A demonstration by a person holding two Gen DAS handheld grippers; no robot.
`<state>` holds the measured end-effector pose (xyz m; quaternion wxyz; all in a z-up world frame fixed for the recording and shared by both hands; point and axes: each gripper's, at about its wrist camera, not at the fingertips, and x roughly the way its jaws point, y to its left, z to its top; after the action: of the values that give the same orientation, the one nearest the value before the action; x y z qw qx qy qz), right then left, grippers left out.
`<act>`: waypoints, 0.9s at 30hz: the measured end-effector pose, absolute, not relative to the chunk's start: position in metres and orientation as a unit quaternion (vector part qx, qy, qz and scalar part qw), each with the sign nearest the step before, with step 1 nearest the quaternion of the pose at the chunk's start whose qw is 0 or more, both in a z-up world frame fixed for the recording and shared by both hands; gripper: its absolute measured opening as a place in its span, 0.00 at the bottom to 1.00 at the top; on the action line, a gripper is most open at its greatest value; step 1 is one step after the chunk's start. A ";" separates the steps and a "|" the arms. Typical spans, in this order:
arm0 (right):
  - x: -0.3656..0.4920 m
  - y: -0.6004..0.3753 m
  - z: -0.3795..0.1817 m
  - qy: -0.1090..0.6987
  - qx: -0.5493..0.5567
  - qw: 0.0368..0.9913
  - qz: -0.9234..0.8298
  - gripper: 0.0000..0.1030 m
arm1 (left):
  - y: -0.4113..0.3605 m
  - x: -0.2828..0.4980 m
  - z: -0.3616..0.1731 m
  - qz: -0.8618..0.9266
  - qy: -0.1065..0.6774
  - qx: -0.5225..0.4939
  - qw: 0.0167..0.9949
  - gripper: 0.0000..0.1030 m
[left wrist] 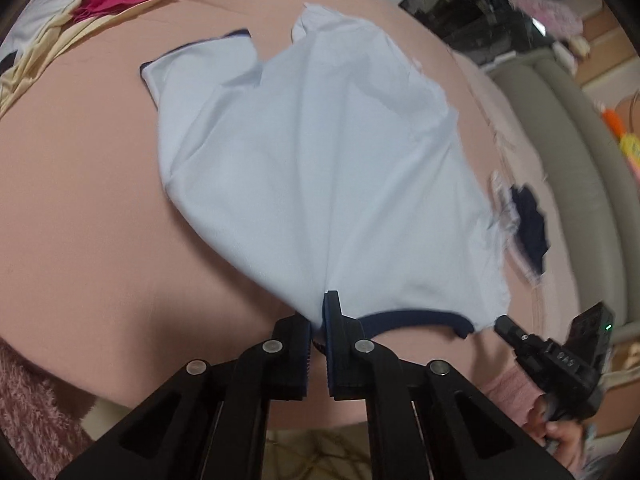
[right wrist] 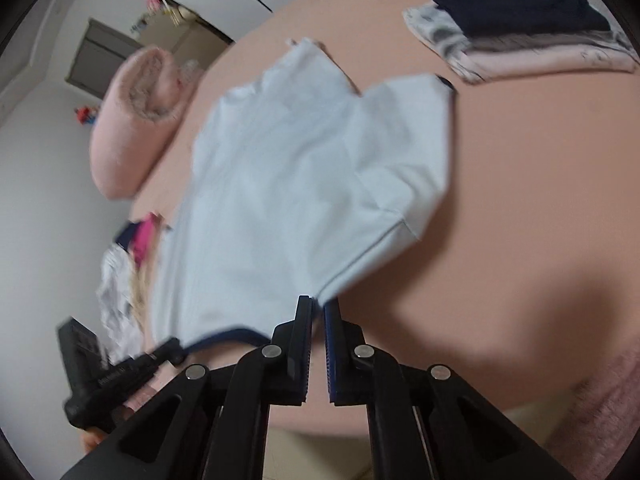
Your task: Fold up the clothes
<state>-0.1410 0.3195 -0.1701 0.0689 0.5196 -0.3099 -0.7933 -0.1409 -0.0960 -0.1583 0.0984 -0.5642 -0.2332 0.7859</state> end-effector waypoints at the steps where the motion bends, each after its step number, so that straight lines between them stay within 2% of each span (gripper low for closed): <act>1: -0.138 0.322 -0.173 -0.308 0.525 0.064 -0.791 0.04 | -0.098 -0.143 -0.169 0.773 -0.250 -0.576 0.093 0.06; 4: -0.140 0.329 -0.195 -0.359 0.542 0.071 -0.757 0.06 | -0.110 -0.143 -0.183 0.752 -0.314 -0.574 0.087 0.08; 6: -0.142 0.323 -0.197 -0.364 0.539 0.083 -0.755 0.14 | -0.114 -0.137 -0.180 0.756 -0.323 -0.561 0.095 0.19; 7: -0.142 0.318 -0.196 -0.361 0.535 0.092 -0.759 0.33 | -0.116 -0.134 -0.179 0.758 -0.328 -0.555 0.097 0.24; 8: -0.142 0.314 -0.194 -0.358 0.531 0.101 -0.762 0.55 | -0.118 -0.131 -0.179 0.758 -0.336 -0.550 0.098 0.35; 9: -0.143 0.309 -0.193 -0.355 0.527 0.111 -0.765 0.62 | -0.121 -0.130 -0.181 0.754 -0.355 -0.542 0.104 0.45; 10: -0.145 0.305 -0.194 -0.358 0.519 0.115 -0.768 0.66 | -0.122 -0.130 -0.183 0.751 -0.371 -0.536 0.108 0.48; 13: -0.157 0.298 -0.201 -0.367 0.509 0.095 -0.773 0.67 | -0.120 -0.141 -0.189 0.752 -0.381 -0.528 0.103 0.50; 15: -0.165 0.294 -0.199 -0.363 0.505 0.105 -0.776 0.61 | -0.116 -0.149 -0.187 0.763 -0.370 -0.519 0.112 0.46; 16: -0.168 0.291 -0.198 -0.363 0.506 0.114 -0.774 0.35 | -0.112 -0.153 -0.185 0.769 -0.360 -0.516 0.116 0.39; 17: -0.171 0.287 -0.196 -0.362 0.507 0.124 -0.772 0.11 | -0.107 -0.156 -0.183 0.774 -0.349 -0.515 0.117 0.16; 18: -0.169 0.290 -0.195 -0.364 0.505 0.121 -0.773 0.08 | -0.106 -0.154 -0.182 0.776 -0.339 -0.521 0.107 0.07; 22: -0.156 0.304 -0.187 -0.375 0.492 0.104 -0.779 0.04 | -0.110 -0.140 -0.175 0.786 -0.319 -0.524 0.076 0.03; 27: -0.133 0.314 -0.160 -0.377 0.468 0.101 -0.793 0.03 | -0.111 -0.123 -0.142 0.809 -0.296 -0.499 0.092 0.03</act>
<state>-0.1332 0.3140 -0.1598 0.1005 0.4678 -0.3768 -0.7931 -0.1232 -0.1111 -0.1418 0.0918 -0.4988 -0.2962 0.8093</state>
